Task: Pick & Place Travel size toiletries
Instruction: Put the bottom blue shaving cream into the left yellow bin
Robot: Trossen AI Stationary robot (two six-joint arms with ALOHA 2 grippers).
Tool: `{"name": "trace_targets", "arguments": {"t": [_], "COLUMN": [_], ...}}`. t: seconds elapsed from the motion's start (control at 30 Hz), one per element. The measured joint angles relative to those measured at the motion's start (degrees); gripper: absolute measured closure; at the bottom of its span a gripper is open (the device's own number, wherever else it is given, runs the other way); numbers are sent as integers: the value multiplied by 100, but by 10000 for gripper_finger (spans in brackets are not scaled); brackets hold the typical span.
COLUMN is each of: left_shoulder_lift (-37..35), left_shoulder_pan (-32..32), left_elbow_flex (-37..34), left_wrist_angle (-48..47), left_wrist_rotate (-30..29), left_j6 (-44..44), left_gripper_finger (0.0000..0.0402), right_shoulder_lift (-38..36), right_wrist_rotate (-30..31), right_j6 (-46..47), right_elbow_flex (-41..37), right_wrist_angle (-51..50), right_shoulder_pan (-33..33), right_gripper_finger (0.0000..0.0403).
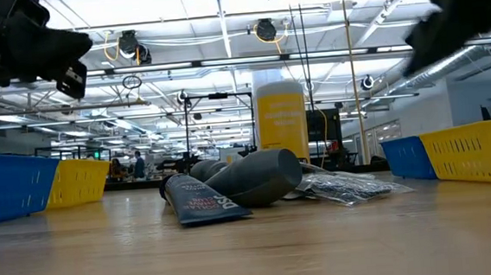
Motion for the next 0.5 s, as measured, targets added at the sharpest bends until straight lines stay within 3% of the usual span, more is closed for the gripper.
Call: {"name": "trace_targets", "arguments": {"t": [0.17,0.3,0.5], "left_shoulder_lift": [1019,1957,3407], "left_shoulder_pan": [-429,-711,-952], "left_elbow_flex": [50,510,1825], "left_wrist_angle": [777,812,-282], "left_wrist_rotate": [-679,-1106,-1248], "left_j6": [62,123,305], "left_gripper_finger": [376,376,376], "right_shoulder_lift": [407,1118,2471], "right_wrist_rotate": [78,67,-262], "right_j6": [-1734,-2513,-2755], "right_elbow_flex": [-635,-1279,-1435], "right_wrist_angle": [3257,5642,7440], "right_shoulder_pan": [-7,-5,17], "right_gripper_finger": [271,279,291]}}
